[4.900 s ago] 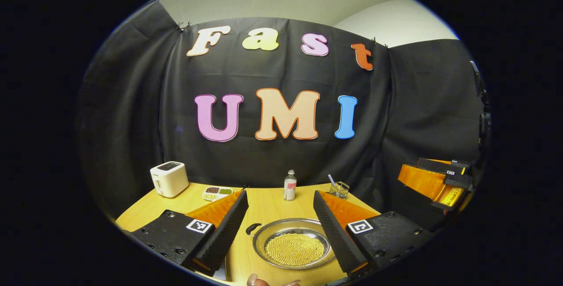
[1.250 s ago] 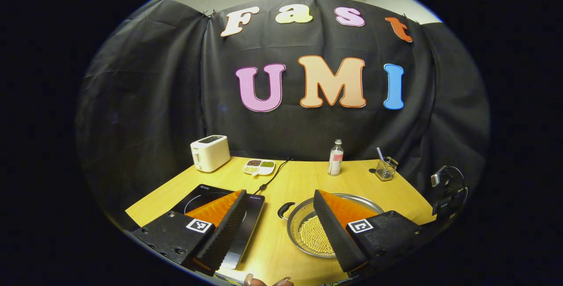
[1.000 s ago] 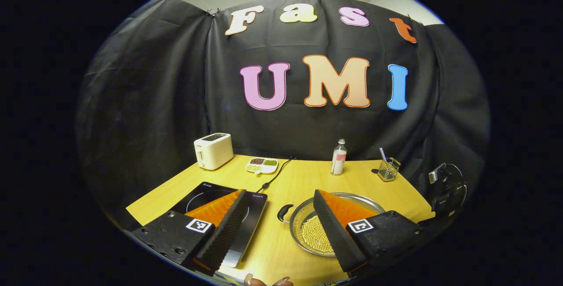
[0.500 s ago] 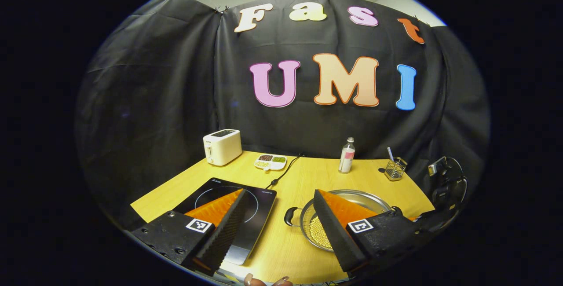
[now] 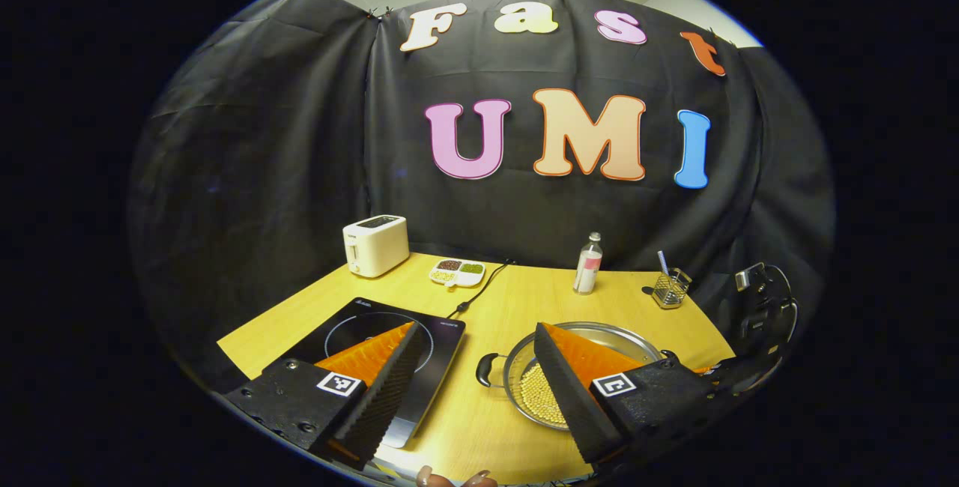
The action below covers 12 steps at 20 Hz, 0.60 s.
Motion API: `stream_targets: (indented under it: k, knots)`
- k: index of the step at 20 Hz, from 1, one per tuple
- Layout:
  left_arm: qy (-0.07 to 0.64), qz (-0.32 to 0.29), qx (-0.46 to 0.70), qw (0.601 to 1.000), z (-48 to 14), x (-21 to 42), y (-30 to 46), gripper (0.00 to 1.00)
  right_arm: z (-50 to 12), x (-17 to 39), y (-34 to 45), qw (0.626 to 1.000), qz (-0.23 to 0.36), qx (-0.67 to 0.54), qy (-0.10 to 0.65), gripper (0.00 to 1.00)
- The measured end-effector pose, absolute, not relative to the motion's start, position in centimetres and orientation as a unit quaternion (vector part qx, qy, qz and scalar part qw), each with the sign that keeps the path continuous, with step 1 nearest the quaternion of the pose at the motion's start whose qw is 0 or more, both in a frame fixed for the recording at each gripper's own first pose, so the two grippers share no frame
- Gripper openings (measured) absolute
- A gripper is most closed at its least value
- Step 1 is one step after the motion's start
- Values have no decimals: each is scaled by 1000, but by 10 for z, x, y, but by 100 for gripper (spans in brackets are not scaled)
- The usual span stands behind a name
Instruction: First push the handle of the pot to place it horizontally, then grasp the pot with both hands and set it on the induction cooktop.
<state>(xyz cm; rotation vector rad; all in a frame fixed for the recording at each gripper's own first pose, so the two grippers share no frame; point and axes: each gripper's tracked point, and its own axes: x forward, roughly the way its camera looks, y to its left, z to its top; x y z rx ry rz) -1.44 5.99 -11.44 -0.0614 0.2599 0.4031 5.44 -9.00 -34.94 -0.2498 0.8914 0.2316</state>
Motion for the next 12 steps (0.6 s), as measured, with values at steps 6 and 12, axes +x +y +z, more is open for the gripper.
stream_targets:
  k: [6, 12]
  knots:
    - [153, 149, -40, 976, -139, 14, 57, 94, -316, 68, -89, 908, 73, -94, 401, 3]
    - [188, 97, -58, 976, -173, 46, 66, 97, -317, 88, -83, 920, 30, -79, 383, 72]
